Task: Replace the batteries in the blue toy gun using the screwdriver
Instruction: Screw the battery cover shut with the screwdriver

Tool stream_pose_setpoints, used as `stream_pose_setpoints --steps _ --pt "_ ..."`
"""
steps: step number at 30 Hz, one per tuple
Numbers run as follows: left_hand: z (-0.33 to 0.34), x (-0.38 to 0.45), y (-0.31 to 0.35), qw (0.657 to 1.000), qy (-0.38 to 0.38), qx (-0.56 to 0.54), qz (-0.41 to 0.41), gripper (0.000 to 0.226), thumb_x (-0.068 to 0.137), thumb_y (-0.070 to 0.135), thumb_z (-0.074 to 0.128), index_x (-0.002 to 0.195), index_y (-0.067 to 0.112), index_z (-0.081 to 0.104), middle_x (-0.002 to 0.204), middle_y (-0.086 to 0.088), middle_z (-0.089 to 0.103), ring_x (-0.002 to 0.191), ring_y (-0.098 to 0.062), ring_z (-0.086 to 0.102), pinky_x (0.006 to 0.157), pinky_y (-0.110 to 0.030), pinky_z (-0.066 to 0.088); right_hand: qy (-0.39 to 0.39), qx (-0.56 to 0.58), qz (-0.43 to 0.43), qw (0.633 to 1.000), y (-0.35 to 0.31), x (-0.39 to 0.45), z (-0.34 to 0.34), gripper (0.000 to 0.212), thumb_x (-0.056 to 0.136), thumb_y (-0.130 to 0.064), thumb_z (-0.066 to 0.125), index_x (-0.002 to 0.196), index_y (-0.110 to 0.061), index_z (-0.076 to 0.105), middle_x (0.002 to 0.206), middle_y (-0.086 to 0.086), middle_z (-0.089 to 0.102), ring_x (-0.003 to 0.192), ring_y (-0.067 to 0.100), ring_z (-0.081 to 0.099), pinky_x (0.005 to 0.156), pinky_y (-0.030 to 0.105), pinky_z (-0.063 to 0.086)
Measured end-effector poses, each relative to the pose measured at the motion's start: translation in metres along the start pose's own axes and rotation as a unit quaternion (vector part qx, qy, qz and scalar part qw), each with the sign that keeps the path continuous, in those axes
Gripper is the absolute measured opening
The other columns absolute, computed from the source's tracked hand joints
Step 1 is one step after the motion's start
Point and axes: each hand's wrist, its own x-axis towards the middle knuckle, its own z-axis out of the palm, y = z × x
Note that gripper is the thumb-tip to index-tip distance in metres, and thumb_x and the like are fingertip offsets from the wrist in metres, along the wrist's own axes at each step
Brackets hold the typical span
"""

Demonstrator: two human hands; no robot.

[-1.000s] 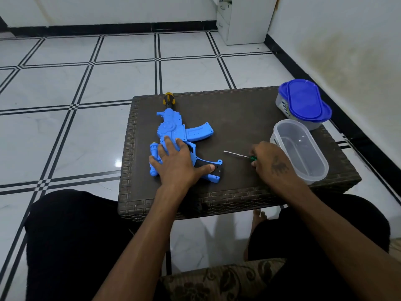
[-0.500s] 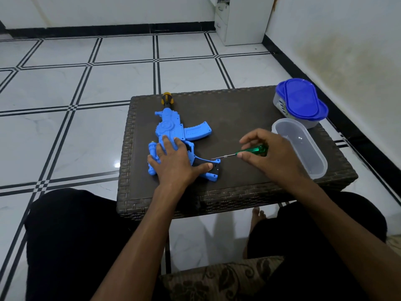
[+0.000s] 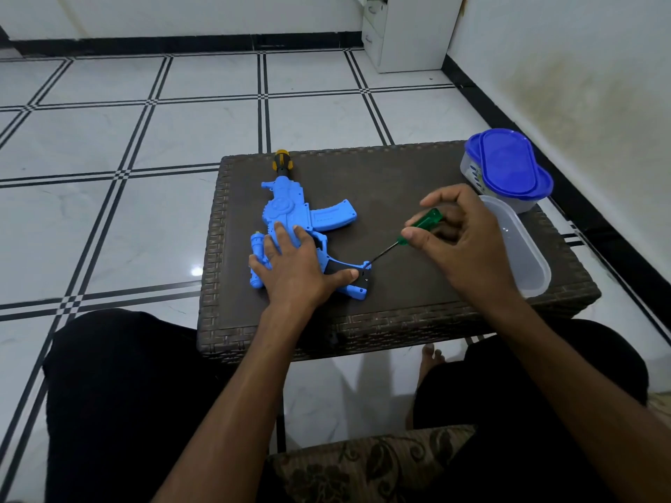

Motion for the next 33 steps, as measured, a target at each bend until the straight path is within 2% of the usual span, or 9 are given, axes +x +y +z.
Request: stream_pose_setpoints --steps 4,10,23,29,33 --pt "0.0 0.0 -0.001 1.0 -0.001 -0.002 -0.001 0.12 0.067 0.079 0.059 0.154 0.016 0.006 0.161 -0.012 -0.013 0.148 -0.034 -0.01 0.116 -0.06 -0.004 -0.011 -0.031 -0.026 0.999 -0.002 -0.001 0.005 0.036 0.08 -0.011 0.078 0.113 -0.015 0.065 0.097 -0.003 0.073 0.086 0.006 0.071 0.078 0.019 0.058" --pt "0.0 0.0 0.0 1.0 -0.004 0.002 -0.004 0.119 0.068 0.079 0.059 0.154 0.017 0.006 0.161 -0.012 -0.014 0.148 -0.034 -0.011 0.116 -0.06 -0.004 -0.014 -0.022 -0.036 0.999 -0.004 -0.003 0.01 0.043 0.081 -0.006 0.077 0.122 -0.014 0.066 0.099 0.0 0.074 0.086 0.005 0.072 0.077 0.014 0.056" --pt "0.0 0.0 0.0 1.0 0.0 -0.003 -0.005 0.119 0.067 0.079 0.059 0.154 0.018 0.007 0.161 -0.011 -0.013 0.148 -0.033 -0.011 0.116 -0.059 -0.004 -0.017 -0.02 -0.048 0.999 -0.002 -0.002 0.012 0.044 0.082 -0.007 0.076 0.123 -0.015 0.065 0.099 -0.004 0.072 0.086 0.004 0.072 0.077 0.016 0.057" --pt "0.0 -0.001 0.0 1.0 0.0 -0.007 -0.004 0.118 0.068 0.078 0.06 0.154 0.018 0.007 0.161 -0.012 -0.014 0.148 -0.034 -0.011 0.116 -0.059 -0.005 -0.045 -0.049 -0.092 0.994 -0.007 0.001 0.014 0.045 0.082 -0.009 0.076 0.124 -0.016 0.062 0.099 -0.001 0.071 0.088 0.004 0.071 0.076 0.015 0.057" --pt "0.0 0.0 0.0 1.0 0.001 -0.001 -0.005 0.118 0.067 0.079 0.059 0.154 0.018 0.006 0.161 -0.011 -0.014 0.148 -0.034 -0.011 0.116 -0.059 -0.004 -0.047 -0.061 -0.114 0.99 -0.008 0.003 0.015 0.038 0.081 -0.01 0.077 0.117 -0.016 0.064 0.096 0.001 0.073 0.087 0.005 0.072 0.075 0.017 0.058"
